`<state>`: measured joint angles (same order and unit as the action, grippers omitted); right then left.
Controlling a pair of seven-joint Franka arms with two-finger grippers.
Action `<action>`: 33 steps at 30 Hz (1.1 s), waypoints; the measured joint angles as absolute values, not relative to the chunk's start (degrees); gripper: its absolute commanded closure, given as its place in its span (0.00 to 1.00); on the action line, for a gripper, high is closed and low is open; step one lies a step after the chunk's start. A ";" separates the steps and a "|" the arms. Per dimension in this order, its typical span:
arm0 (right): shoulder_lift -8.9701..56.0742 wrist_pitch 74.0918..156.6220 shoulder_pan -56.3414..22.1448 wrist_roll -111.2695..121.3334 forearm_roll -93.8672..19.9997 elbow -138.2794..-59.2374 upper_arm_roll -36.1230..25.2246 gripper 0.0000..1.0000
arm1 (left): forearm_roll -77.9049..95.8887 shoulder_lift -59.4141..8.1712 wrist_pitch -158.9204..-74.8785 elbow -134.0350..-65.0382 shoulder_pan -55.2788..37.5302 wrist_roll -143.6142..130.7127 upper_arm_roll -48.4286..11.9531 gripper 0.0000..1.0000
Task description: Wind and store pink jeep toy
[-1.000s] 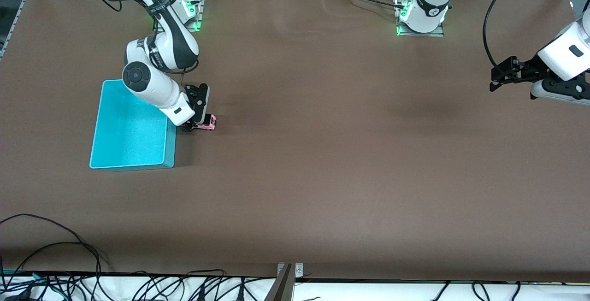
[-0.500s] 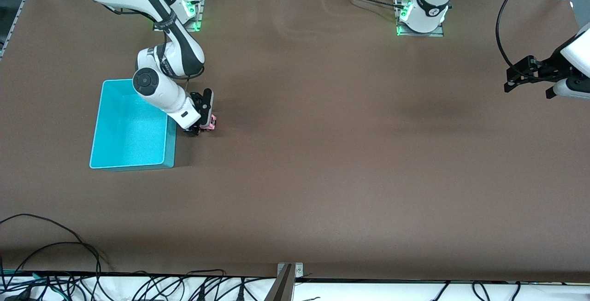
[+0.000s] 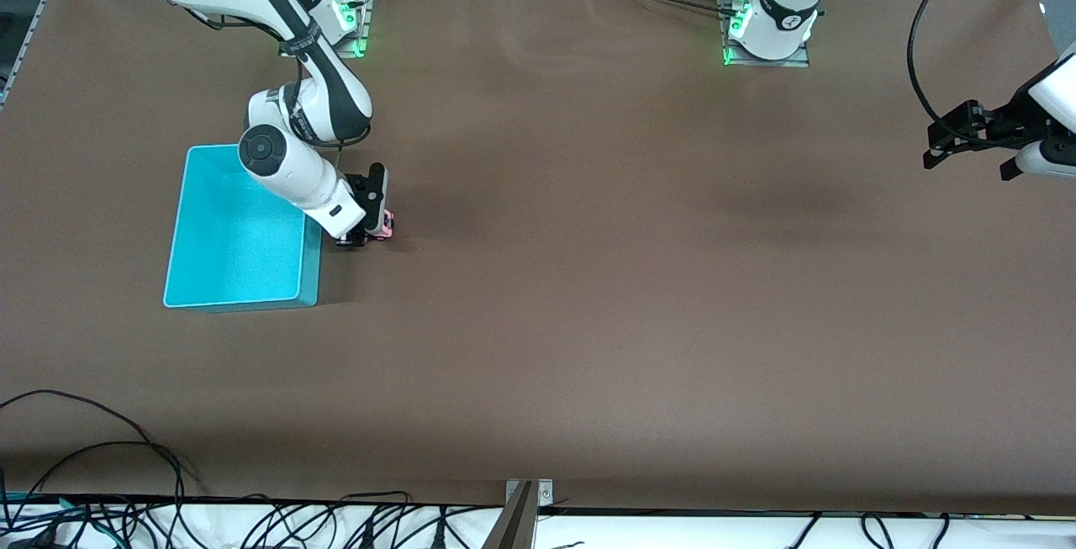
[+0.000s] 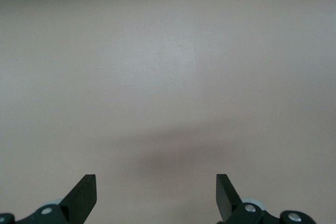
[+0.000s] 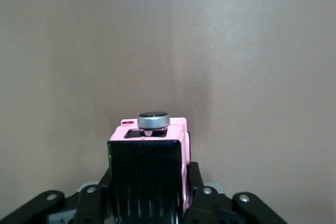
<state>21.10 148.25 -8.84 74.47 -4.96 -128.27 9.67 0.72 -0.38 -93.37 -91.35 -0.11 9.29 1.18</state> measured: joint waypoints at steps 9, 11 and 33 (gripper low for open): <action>19.05 132.17 -8.74 74.48 -4.96 -118.58 9.62 0.81 | 0.72 -0.48 -93.36 -90.78 -0.11 9.27 1.18 0.00; 18.68 128.04 -8.61 74.48 -4.96 -115.87 9.43 0.80 | 0.72 -0.50 -93.36 -90.78 -0.11 9.27 1.18 0.00; 14.92 92.66 -7.33 89.40 -5.25 -98.73 -5.57 0.79 | 0.72 -0.51 -93.33 -90.32 -0.09 9.27 1.26 0.00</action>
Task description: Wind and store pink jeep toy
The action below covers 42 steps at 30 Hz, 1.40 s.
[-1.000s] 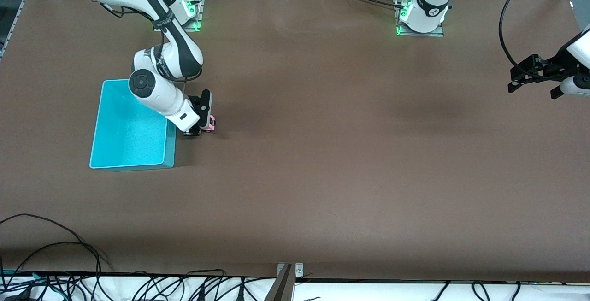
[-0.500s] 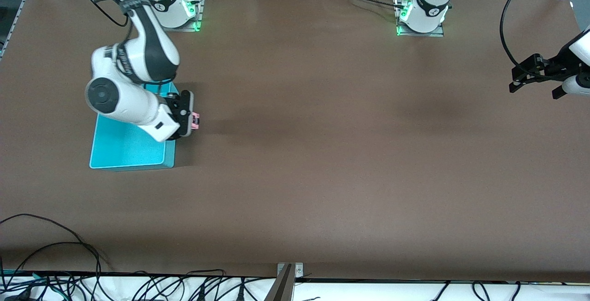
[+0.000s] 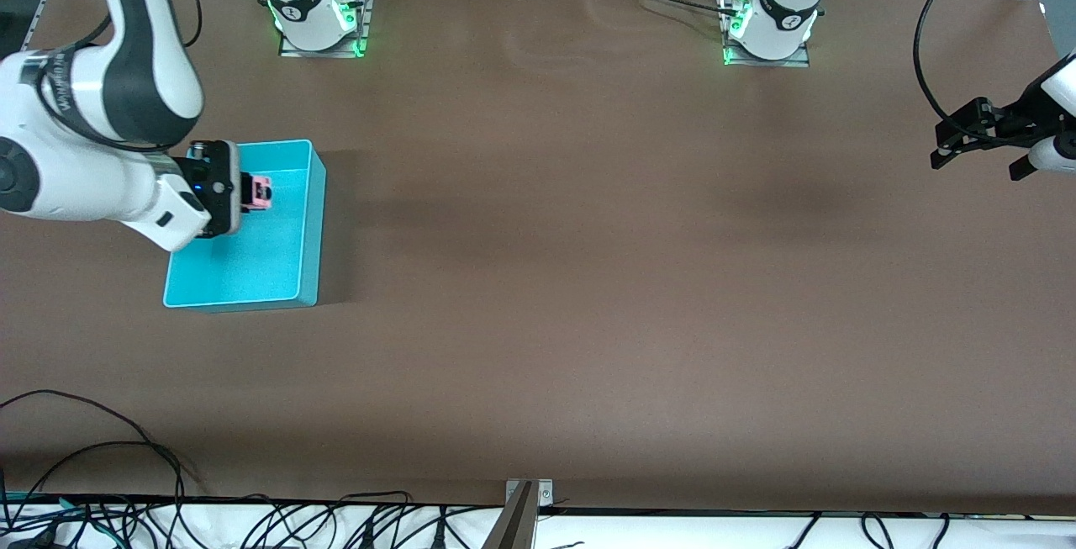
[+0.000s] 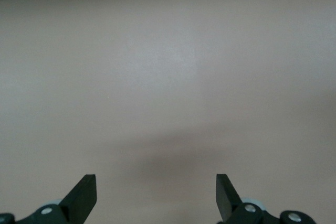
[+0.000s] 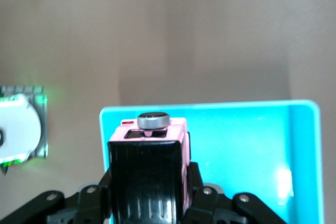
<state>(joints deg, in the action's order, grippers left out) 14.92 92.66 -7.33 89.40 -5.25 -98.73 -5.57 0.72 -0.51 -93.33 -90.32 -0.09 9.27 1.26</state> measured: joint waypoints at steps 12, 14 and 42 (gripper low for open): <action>15.75 104.39 -6.92 101.38 -8.34 -112.89 -11.14 0.79 | 0.72 -0.51 -93.33 -90.32 -0.10 9.27 1.21 0.00; 15.89 107.33 -7.01 101.50 -8.38 -115.41 -11.14 0.79 | 0.72 -0.51 -93.33 -90.32 -0.09 9.27 1.21 0.00; 16.83 124.12 -7.20 101.53 -8.54 -130.09 -11.11 0.00 | 0.72 -0.51 -93.33 -90.32 -0.09 9.27 1.22 0.00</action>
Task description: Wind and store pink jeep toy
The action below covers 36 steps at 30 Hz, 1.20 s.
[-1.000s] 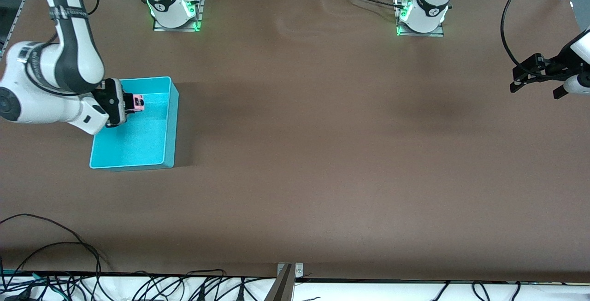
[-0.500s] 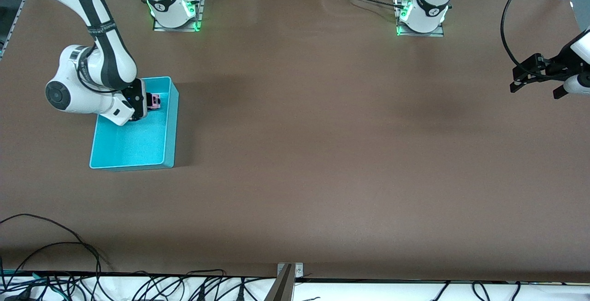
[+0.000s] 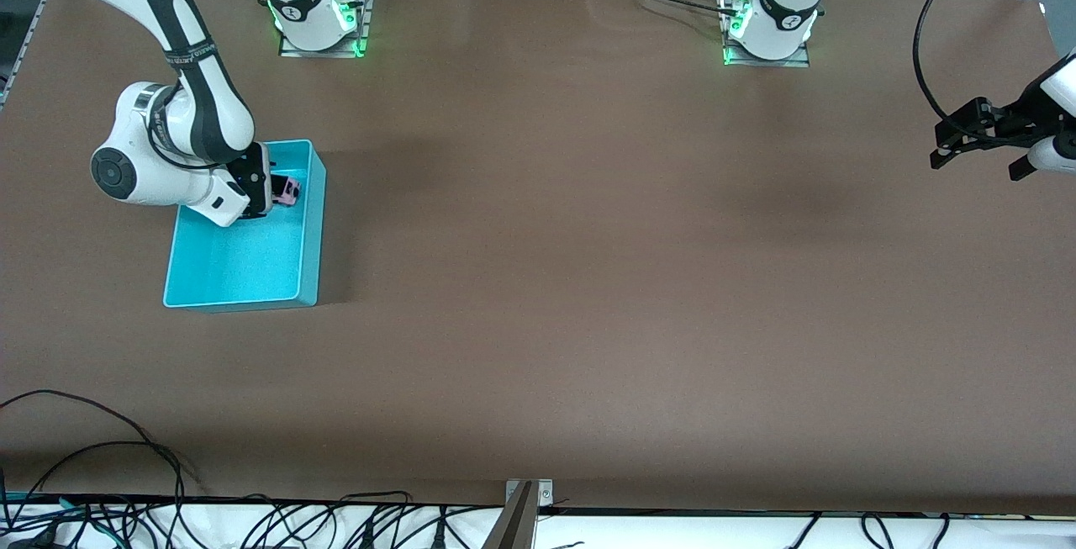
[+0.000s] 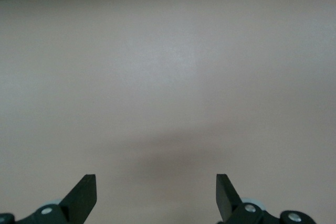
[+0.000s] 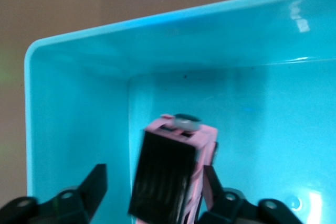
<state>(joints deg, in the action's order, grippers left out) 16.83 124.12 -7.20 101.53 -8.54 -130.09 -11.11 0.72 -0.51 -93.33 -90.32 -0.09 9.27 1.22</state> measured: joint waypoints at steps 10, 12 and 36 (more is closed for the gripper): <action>16.62 124.15 -7.28 101.52 -8.65 -126.86 -11.07 0.00 | 0.72 -0.51 -93.33 -90.32 -0.09 9.27 1.26 0.00; 16.49 123.72 -7.33 101.51 -8.70 -125.09 -11.06 0.00 | 0.72 -0.51 -93.33 -90.32 -0.09 9.27 1.26 0.00; 14.43 99.55 -7.83 51.07 -9.95 -93.88 -10.85 0.00 | 0.72 -1.46 -93.29 -90.32 1.62 9.24 1.38 0.00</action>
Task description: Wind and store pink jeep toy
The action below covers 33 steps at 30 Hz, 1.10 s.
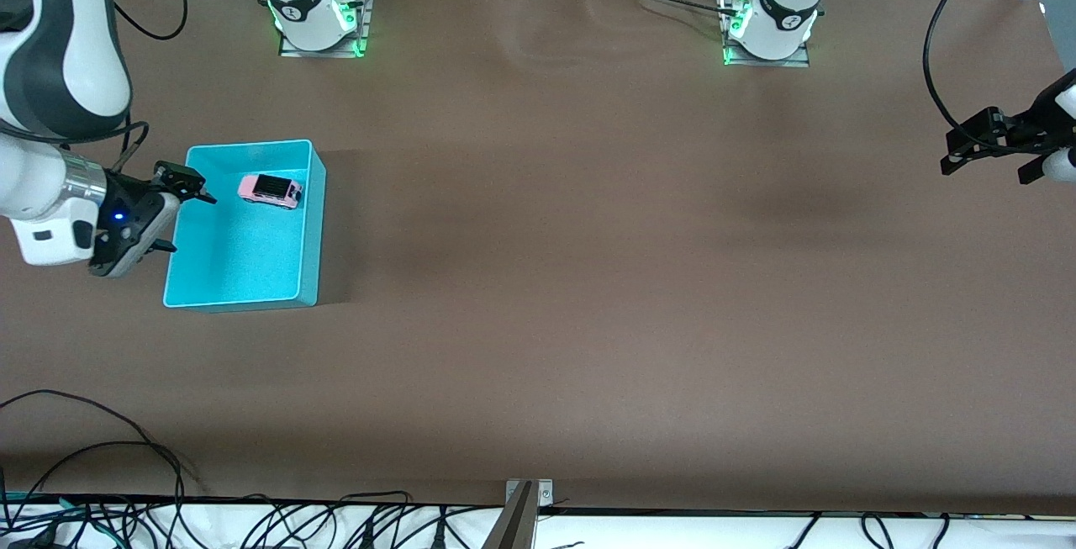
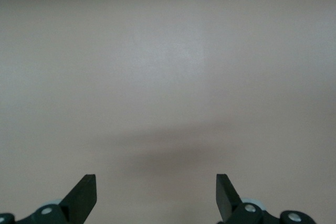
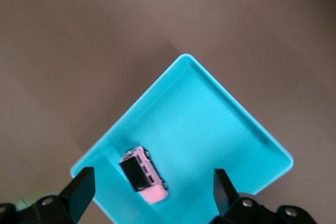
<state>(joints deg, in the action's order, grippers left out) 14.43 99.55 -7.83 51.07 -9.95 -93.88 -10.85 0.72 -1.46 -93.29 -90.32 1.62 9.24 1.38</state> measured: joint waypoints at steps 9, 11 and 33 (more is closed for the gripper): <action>14.42 92.72 -8.35 27.72 -9.95 -85.50 -10.55 0.00 | 0.72 -1.46 -93.29 -90.32 1.62 9.24 1.35 0.00; 14.42 92.24 -8.36 26.36 -9.94 -84.08 -10.57 0.00 | 0.72 -1.46 -93.29 -90.32 1.62 9.24 1.33 0.00; 11.47 85.87 -8.38 9.45 -2.59 -77.62 -11.34 0.00 | 0.72 -1.88 -93.29 -90.31 1.61 9.24 1.22 0.00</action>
<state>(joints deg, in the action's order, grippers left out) 11.47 85.87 -8.38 9.45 -2.59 -77.62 -11.34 0.72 -1.88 -93.29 -90.31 1.61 9.24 1.22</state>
